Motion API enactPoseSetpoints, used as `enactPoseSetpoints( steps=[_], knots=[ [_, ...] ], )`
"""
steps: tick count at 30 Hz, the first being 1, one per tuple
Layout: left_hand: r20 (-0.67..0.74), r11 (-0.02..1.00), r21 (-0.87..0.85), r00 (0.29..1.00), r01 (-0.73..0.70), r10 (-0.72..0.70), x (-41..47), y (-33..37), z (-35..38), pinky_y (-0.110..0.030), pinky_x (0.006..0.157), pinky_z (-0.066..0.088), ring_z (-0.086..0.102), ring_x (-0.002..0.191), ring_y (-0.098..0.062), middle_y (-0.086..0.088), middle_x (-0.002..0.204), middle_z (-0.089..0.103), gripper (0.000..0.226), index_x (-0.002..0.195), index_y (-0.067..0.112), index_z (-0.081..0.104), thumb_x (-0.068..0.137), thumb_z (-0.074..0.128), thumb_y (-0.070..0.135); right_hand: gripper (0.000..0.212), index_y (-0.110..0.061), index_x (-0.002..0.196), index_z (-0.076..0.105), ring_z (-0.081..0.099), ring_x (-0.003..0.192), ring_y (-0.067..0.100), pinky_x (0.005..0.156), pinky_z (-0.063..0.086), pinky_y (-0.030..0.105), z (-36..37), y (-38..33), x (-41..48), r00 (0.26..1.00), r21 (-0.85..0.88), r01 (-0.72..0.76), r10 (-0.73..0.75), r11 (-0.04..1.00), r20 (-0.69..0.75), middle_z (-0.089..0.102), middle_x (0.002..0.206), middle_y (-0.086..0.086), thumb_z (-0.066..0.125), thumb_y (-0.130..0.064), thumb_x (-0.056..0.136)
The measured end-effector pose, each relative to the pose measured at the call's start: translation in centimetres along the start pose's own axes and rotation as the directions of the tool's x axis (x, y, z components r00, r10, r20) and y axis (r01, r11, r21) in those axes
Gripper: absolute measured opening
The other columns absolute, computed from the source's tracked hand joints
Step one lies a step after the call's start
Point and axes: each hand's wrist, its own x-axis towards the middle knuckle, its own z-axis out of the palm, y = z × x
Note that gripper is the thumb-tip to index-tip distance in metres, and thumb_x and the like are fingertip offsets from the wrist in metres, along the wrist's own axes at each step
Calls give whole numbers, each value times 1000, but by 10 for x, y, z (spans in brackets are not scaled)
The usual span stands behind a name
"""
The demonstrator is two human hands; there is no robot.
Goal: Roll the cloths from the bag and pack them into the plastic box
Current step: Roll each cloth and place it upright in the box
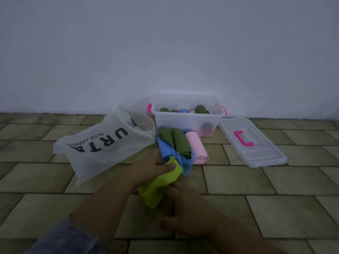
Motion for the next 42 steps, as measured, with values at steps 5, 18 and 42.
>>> enactPoseSetpoints(
  steps=[5,18,42],
  knots=[
    [-140,938,347,989,0,52,22,-25,-15,-25,83,40,54,109,-22,-9,128,56,58,137,16,44,83,61,30,51,-29,130,50,43,118,12,98,35,26,-6,2,6,987,-190,84,-107,978,-116,47,131,-8,61,-32,80],
    [-28,1000,-5,999,26,-26,10,-11,-18,-29,70,46,63,85,-13,3,107,63,40,107,31,53,93,30,60,88,-43,135,24,19,139,25,108,24,51,2,-1,42,964,-300,-104,23,948,-264,24,149,2,48,-81,59],
    [-11,930,359,997,72,-73,5,-15,5,-32,109,23,30,137,-26,-12,152,31,63,149,23,18,96,20,56,66,-36,105,48,35,115,19,89,26,43,24,3,7,972,-351,-174,103,920,-212,52,110,-15,41,-80,58]
  ],
)
